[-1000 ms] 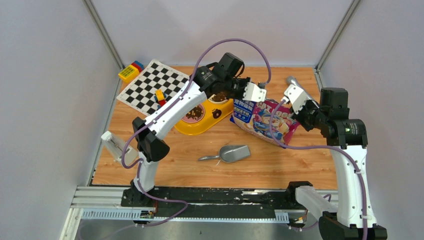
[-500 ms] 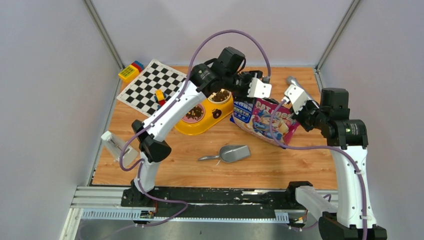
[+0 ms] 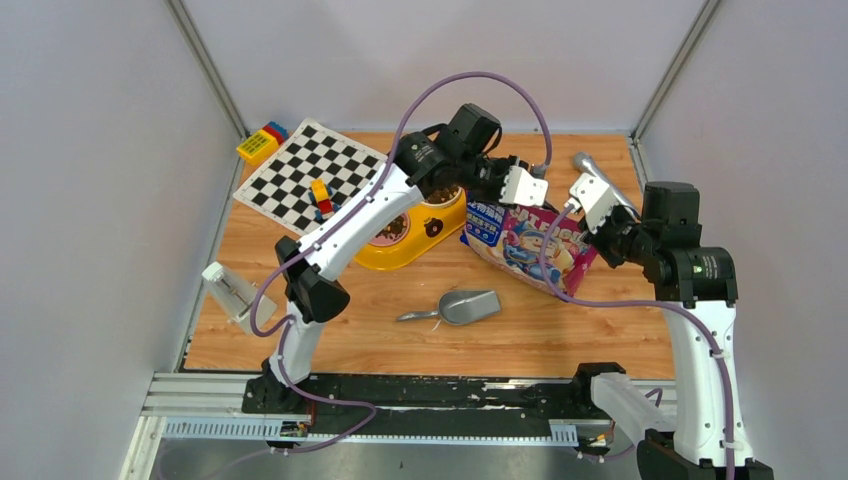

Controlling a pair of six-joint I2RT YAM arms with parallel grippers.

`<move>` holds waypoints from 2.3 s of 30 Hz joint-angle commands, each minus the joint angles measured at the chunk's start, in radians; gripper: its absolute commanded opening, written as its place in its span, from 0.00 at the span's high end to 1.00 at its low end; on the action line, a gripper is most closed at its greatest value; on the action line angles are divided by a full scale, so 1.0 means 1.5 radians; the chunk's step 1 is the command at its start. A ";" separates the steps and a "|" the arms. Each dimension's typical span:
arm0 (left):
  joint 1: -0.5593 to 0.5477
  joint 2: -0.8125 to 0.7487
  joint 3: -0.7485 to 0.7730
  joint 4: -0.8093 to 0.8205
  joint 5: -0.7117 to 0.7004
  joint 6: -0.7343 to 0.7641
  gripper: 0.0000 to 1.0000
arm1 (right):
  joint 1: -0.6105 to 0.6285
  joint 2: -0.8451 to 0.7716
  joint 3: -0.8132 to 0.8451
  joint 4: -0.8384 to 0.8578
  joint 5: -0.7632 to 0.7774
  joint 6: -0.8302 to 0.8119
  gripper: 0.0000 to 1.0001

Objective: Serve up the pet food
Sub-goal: Close the pet food bag at the center of the board.

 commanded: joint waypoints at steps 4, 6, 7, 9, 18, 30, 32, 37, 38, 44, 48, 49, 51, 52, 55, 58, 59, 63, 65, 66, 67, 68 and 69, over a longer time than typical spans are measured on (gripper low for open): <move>-0.003 0.013 -0.004 0.017 -0.021 0.008 0.69 | 0.002 -0.038 0.020 0.078 -0.042 0.004 1.00; -0.003 0.016 -0.006 0.012 -0.022 0.011 0.75 | 0.002 -0.041 0.024 0.077 -0.044 0.005 1.00; -0.004 0.016 -0.007 0.008 -0.022 0.013 0.82 | 0.003 -0.042 0.025 0.076 -0.045 0.006 1.00; -0.004 0.018 -0.008 0.007 -0.022 0.012 0.96 | 0.002 -0.044 0.027 0.075 -0.045 0.006 1.00; -0.001 -0.001 0.020 0.002 0.013 -0.029 1.00 | 0.002 -0.045 0.036 0.075 -0.048 0.010 1.00; -0.014 0.020 0.025 0.027 0.068 -0.052 0.49 | 0.002 -0.057 0.018 0.087 -0.094 0.031 1.00; -0.015 0.024 0.028 0.021 0.075 -0.048 0.61 | 0.002 -0.058 0.013 0.090 -0.095 0.032 1.00; -0.018 0.028 0.028 0.004 0.083 -0.034 1.00 | 0.002 -0.058 0.010 0.096 -0.095 0.034 1.00; -0.018 0.027 0.029 -0.002 0.084 -0.029 1.00 | 0.002 -0.058 0.009 0.099 -0.093 0.035 1.00; -0.012 0.012 0.025 -0.011 0.079 -0.050 1.00 | 0.002 -0.056 -0.005 0.116 -0.059 0.042 0.85; -0.011 -0.020 -0.020 0.024 0.030 -0.083 1.00 | 0.002 -0.076 -0.038 0.107 -0.072 0.044 0.41; -0.011 -0.031 -0.029 0.030 0.025 -0.084 1.00 | 0.002 -0.080 -0.050 0.103 -0.083 0.042 0.38; -0.011 -0.043 -0.048 0.035 0.009 -0.089 1.00 | 0.002 -0.088 -0.070 0.098 -0.100 0.040 0.36; -0.010 -0.044 -0.055 0.035 0.003 -0.090 1.00 | 0.002 -0.091 -0.079 0.099 -0.106 0.039 0.36; -0.010 -0.052 -0.061 0.037 0.000 -0.095 1.00 | 0.002 -0.100 -0.107 0.115 -0.096 0.044 0.38; -0.010 -0.054 -0.060 0.035 0.006 -0.094 1.00 | 0.002 -0.109 -0.144 0.147 -0.062 0.044 0.47; -0.010 -0.055 -0.059 0.032 0.008 -0.091 1.00 | 0.002 -0.109 -0.152 0.155 -0.055 0.043 0.55; -0.010 -0.057 -0.053 0.042 -0.021 -0.097 1.00 | 0.002 -0.112 -0.171 0.194 -0.002 0.046 1.00; -0.007 -0.060 -0.057 0.071 -0.070 -0.110 1.00 | 0.002 -0.118 -0.170 0.200 0.034 0.038 1.00; 0.000 -0.062 -0.058 0.082 -0.086 -0.123 1.00 | 0.001 -0.120 -0.167 0.200 0.051 0.032 1.00; 0.004 -0.062 -0.054 0.103 -0.110 -0.131 1.00 | 0.002 -0.121 -0.162 0.200 0.066 0.026 1.00; 0.016 -0.061 -0.049 0.115 -0.119 -0.146 1.00 | 0.002 -0.121 -0.156 0.199 0.076 0.022 1.00; 0.022 -0.059 -0.034 0.120 -0.136 -0.154 1.00 | 0.002 -0.120 -0.149 0.200 0.081 0.019 1.00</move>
